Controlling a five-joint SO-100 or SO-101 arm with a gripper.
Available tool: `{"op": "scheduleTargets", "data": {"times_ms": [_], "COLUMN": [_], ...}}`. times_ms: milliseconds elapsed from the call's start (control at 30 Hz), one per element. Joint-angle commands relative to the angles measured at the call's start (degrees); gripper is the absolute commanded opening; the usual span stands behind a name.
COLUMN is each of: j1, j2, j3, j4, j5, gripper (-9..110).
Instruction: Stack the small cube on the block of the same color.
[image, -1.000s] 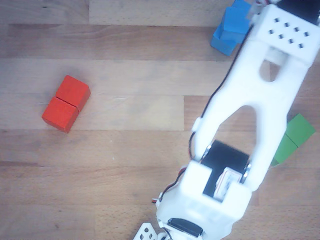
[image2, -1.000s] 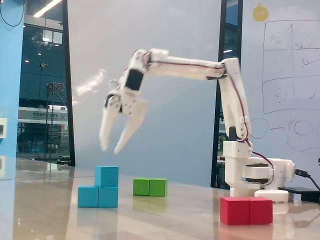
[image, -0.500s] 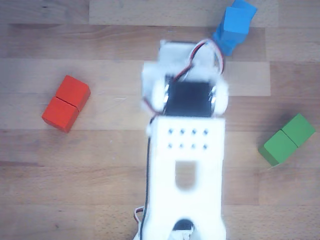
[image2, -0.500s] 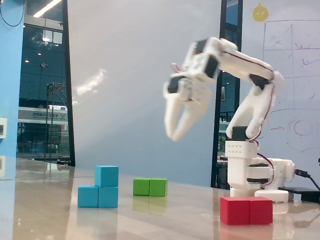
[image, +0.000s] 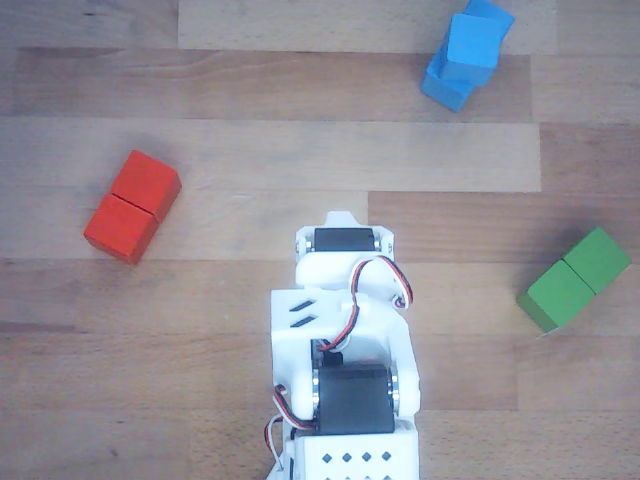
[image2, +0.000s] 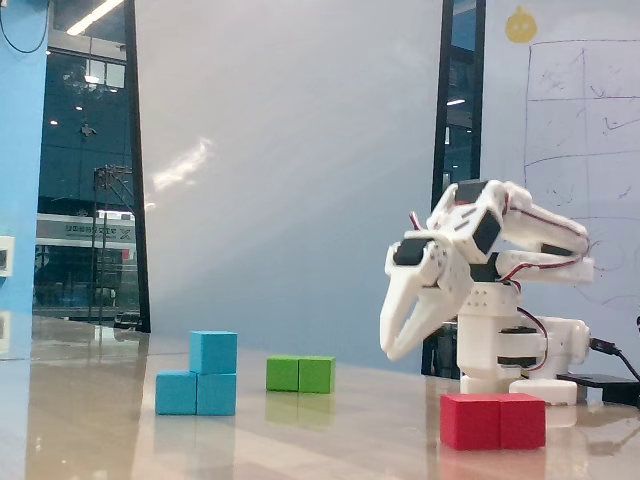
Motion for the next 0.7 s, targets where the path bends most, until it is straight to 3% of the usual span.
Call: {"op": "scheduleTargets", "data": {"times_ms": [0,200,667], "j1": [0.2,0.3,0.3], "j2": [7.4,14.2,14.5], "j3": [1.7,2.6,2.6], "j4": [3.8,10.4,12.0], "j5": [0.2,0.3,0.2], "gripper": [0,0,0]}}
